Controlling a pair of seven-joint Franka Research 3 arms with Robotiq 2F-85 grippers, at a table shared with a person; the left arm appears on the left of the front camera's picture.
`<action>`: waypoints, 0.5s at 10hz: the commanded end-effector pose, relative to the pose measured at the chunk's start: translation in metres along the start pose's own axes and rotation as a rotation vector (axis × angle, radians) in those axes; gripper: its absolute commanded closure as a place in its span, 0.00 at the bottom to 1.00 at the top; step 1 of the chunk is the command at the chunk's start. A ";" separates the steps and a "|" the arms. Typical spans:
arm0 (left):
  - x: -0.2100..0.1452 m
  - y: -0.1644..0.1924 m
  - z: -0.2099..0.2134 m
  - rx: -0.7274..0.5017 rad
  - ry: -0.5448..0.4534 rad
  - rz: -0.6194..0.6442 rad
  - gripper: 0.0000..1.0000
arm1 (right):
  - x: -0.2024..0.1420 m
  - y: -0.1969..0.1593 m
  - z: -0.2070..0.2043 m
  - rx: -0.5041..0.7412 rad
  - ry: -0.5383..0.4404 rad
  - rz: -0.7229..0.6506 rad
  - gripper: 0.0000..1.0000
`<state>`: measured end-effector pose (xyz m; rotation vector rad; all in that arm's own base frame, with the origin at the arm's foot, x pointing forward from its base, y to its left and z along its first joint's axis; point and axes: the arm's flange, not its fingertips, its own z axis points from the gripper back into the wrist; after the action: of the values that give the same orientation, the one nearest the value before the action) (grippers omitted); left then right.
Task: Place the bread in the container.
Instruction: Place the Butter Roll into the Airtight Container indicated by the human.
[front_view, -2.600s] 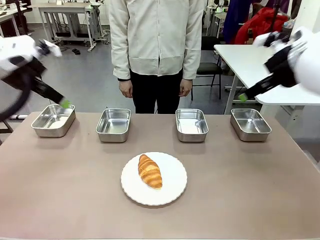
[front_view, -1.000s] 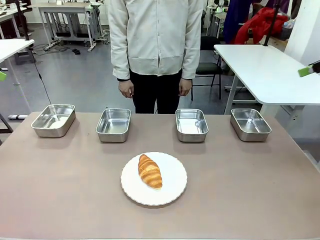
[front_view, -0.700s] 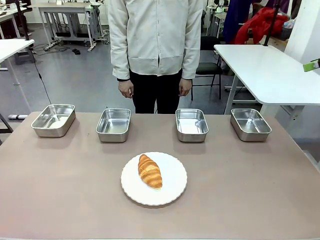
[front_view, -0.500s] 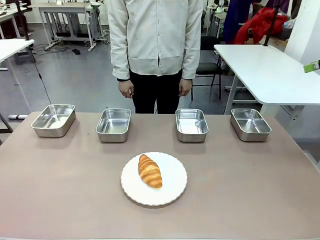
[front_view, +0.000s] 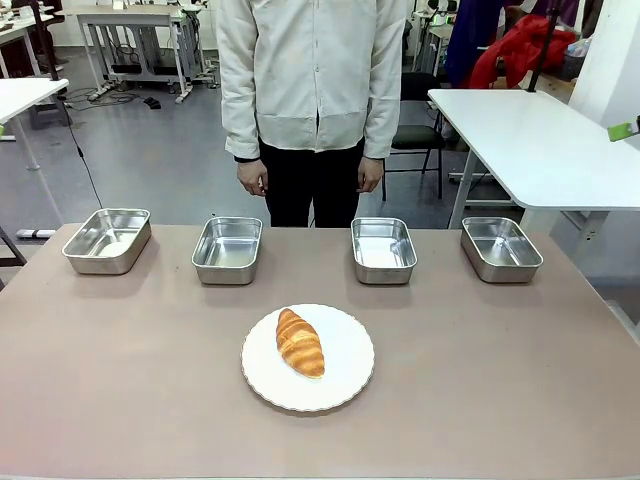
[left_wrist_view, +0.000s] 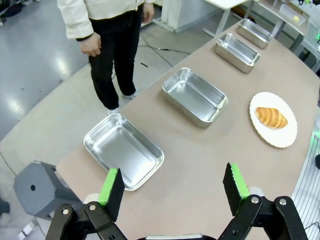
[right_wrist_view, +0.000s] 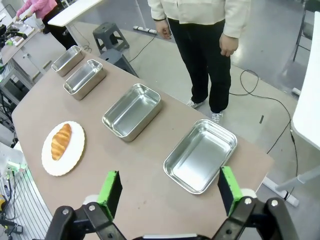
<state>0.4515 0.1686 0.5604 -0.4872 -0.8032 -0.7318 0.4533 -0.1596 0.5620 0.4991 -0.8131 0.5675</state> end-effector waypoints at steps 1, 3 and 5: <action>0.001 -0.005 -0.003 -0.005 -0.019 0.015 0.00 | 0.002 -0.001 -0.002 0.009 -0.023 0.024 0.00; 0.001 -0.001 -0.002 -0.003 0.000 0.001 0.00 | 0.000 0.000 0.000 0.000 0.000 0.000 0.00; 0.001 -0.001 -0.002 -0.003 0.000 0.001 0.00 | 0.000 0.000 0.000 0.000 0.000 0.000 0.00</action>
<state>0.4523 0.1655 0.5593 -0.4881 -0.7975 -0.7291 0.4523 -0.1603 0.5619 0.4909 -0.8043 0.5609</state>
